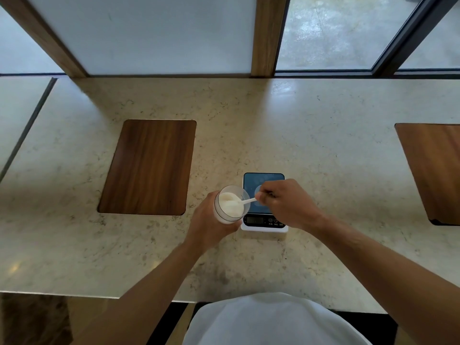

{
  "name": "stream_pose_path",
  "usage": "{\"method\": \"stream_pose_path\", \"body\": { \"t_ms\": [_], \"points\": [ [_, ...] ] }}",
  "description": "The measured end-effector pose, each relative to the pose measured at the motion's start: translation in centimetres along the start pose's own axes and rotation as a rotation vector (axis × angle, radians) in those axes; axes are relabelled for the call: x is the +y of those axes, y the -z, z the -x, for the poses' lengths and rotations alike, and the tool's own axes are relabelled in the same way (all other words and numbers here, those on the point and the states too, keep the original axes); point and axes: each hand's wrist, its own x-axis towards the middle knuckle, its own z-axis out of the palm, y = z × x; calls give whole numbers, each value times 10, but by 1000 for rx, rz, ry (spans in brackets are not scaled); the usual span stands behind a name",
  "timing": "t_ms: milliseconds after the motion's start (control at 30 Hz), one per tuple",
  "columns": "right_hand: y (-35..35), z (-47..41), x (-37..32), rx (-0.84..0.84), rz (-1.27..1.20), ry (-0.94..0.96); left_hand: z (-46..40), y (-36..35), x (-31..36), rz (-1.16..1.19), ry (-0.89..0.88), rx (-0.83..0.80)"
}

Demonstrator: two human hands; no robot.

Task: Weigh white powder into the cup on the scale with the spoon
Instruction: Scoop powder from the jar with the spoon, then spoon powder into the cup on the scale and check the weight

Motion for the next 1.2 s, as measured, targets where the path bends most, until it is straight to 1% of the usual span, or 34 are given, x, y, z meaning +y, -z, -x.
{"method": "stream_pose_path", "body": {
  "t_ms": [400,633,833,967,1200],
  "points": [
    [15,1,0,40,-57,-44,-5,-5,-4,9,47,-14],
    [30,5,0,101,-102,-60,-4,-4,-7,10,93,-14],
    [43,6,13,158,-134,-101,-2,-3,-9,16,151,-2],
    [49,6,25,193,-110,-124,-3,-2,-11,26,168,4],
    [43,8,47,190,-96,-185,-3,-2,-11,34,168,10]
  ]
}}
